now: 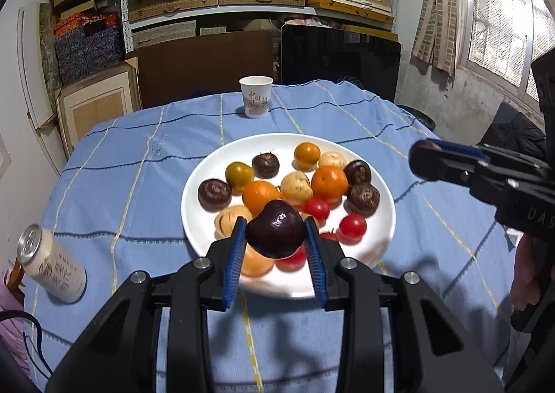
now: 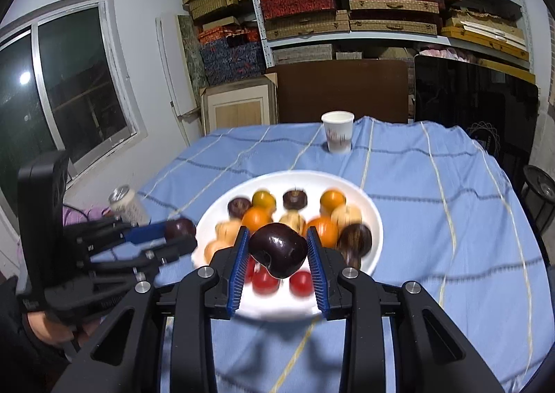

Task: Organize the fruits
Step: 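Carry both dark plums onto the plate and open both tools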

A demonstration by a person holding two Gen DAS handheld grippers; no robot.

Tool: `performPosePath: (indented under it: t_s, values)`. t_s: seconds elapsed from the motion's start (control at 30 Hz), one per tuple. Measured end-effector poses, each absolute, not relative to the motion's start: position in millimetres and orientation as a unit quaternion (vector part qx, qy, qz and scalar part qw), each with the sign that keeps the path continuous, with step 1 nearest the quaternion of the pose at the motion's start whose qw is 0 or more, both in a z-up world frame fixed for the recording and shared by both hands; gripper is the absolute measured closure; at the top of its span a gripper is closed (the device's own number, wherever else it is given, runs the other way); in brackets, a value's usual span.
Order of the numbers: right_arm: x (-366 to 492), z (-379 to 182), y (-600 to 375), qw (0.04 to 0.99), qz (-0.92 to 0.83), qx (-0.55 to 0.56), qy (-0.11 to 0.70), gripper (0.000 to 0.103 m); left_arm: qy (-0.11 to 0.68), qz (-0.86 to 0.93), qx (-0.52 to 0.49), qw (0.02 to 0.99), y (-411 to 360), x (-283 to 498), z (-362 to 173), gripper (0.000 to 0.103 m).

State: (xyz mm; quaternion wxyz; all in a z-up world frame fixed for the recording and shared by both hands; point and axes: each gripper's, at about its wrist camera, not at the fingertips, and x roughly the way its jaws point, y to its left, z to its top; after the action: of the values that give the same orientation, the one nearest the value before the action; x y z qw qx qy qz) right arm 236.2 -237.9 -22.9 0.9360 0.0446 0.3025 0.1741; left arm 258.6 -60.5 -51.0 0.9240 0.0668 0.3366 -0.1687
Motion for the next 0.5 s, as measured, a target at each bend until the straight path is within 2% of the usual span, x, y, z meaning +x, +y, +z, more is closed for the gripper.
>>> performPosePath:
  t_s: [0.37,0.4,0.43,0.47,0.5]
  values:
    - [330.2,-41.2,-223.6,0.927,0.169,0.054,0.331,0.068,0.382,-0.156,0.059,0.909,-73.3,334.8,-79.1,0.070]
    - [334.6,-44.8,-223.3,0.923,0.176,0.059,0.337,0.068,0.386,-0.155,0.059,0.907,-74.4,337.8,-81.4,0.067]
    - [340.0,-50.0,-223.7,0.919,0.181,0.064,0.345,0.064,0.389,-0.152,0.059,0.907,-74.3,340.8,-83.3,0.059]
    - [344.6,-55.5,-224.6,0.916,0.181,0.068,0.352,0.055,0.388,-0.148,0.055,0.908,-72.6,342.4,-83.5,0.035]
    - [345.7,-58.1,-225.8,0.916,0.177,0.070,0.354,0.053,0.383,-0.142,0.051,0.911,-70.0,342.6,-82.7,0.016]
